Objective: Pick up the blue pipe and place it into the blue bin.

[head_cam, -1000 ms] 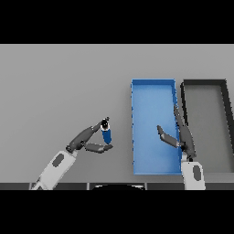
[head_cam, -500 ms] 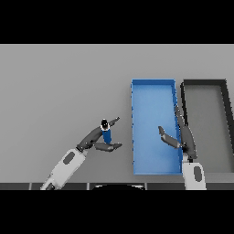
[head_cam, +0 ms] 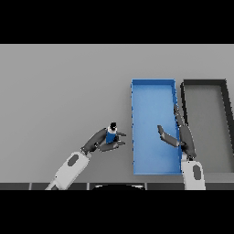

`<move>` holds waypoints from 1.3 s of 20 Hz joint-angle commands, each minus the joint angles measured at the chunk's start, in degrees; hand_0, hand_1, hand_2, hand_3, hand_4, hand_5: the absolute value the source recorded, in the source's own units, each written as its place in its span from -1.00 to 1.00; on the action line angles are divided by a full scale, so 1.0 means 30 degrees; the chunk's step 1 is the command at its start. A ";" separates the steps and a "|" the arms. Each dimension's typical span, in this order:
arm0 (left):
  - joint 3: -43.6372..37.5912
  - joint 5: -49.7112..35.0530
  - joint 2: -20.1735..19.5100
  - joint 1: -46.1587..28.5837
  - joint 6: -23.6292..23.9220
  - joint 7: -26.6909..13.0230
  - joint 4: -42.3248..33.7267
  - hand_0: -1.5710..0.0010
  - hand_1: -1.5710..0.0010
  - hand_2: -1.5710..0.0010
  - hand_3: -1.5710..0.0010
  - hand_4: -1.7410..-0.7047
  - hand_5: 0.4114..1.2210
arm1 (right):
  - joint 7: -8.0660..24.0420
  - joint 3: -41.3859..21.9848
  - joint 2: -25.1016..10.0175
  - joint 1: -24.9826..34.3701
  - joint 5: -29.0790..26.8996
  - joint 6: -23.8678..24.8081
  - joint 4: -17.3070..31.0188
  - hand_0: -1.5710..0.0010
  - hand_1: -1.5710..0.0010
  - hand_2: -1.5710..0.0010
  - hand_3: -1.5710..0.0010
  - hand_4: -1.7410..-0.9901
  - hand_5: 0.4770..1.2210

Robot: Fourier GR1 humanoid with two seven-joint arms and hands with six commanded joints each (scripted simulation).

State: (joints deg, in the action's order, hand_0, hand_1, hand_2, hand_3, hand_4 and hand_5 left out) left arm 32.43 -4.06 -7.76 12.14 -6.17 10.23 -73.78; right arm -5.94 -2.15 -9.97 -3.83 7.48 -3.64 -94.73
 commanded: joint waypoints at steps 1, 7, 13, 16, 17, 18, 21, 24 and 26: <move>-0.0093 0.0137 -0.0080 0.0072 0.0090 0.0004 -0.0118 -0.68 -0.73 -0.76 -0.75 -0.56 0.80 | -0.0076 0.0032 -0.0078 -0.0121 -0.0114 -0.0111 -0.0142 1.00 1.00 1.00 1.00 0.38 -0.55; -0.0626 0.0280 0.0651 0.0671 0.0458 0.0559 -0.1368 -0.92 -0.93 -0.94 -0.94 -0.48 0.95 | 0.0000 0.0175 -0.0061 0.0316 -0.0343 -0.0230 0.0269 1.00 1.00 1.00 1.00 0.36 -0.58; -0.0482 0.0201 0.1089 0.1447 -0.0087 -0.0616 -0.3759 -0.98 -0.98 -0.98 -0.98 -0.47 0.99 | 0.0197 0.0153 -0.0383 0.0424 0.0298 0.0021 0.0419 1.00 1.00 1.00 1.00 0.48 -0.55; -0.0601 0.0062 0.1174 0.1929 -0.0446 -0.1559 -0.4536 -0.99 -0.99 -0.99 -0.99 -0.47 0.99 | 0.0006 0.0123 -0.0329 0.0293 0.0341 0.0059 0.0313 1.00 1.00 1.00 1.00 0.54 -0.55; -0.0569 0.0099 0.1101 0.1902 -0.0540 -0.1936 -0.4810 -0.99 -0.99 -0.99 -0.99 -0.47 0.99 | -0.0050 0.0234 -0.0334 0.0258 0.0189 0.0081 0.0198 1.00 1.00 1.00 1.00 0.55 -0.55; -0.0563 0.0194 0.1029 0.1806 -0.0639 -0.2168 -0.4916 -0.99 -0.99 -0.99 -0.99 -0.47 1.00 | -0.0110 0.0353 -0.0382 0.0298 0.0121 0.0110 0.0309 1.00 1.00 1.00 1.00 0.56 -0.56; -0.0648 0.0383 0.1242 0.1708 -0.0841 -0.2434 -0.4738 -1.00 -1.00 -1.00 -1.00 -0.47 1.00 | -0.0614 -0.0055 0.0132 -0.1041 0.0816 0.0778 -0.0691 1.00 1.00 1.00 1.00 0.60 -0.55; -0.0793 0.0785 0.1409 0.1751 -0.0853 -0.2405 -0.4527 -1.00 -1.00 -1.00 -1.00 -0.47 1.00 | -0.0304 -0.0668 0.1475 -0.3443 0.2168 0.2530 -0.2643 1.00 1.00 1.00 1.00 0.53 -0.55; -0.0968 0.0891 0.1513 0.1817 -0.1057 -0.2116 -0.4179 -1.00 -1.00 -1.00 -1.00 -0.47 1.00 | 0.0147 -0.1175 0.2370 -0.4790 0.3135 0.3535 -0.3698 1.00 1.00 1.00 1.00 0.46 -0.56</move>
State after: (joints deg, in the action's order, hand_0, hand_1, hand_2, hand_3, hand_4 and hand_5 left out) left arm 29.53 -1.34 -3.21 17.58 -9.42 3.98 -86.31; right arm -5.77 -5.71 -2.80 -18.24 16.89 6.93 -105.80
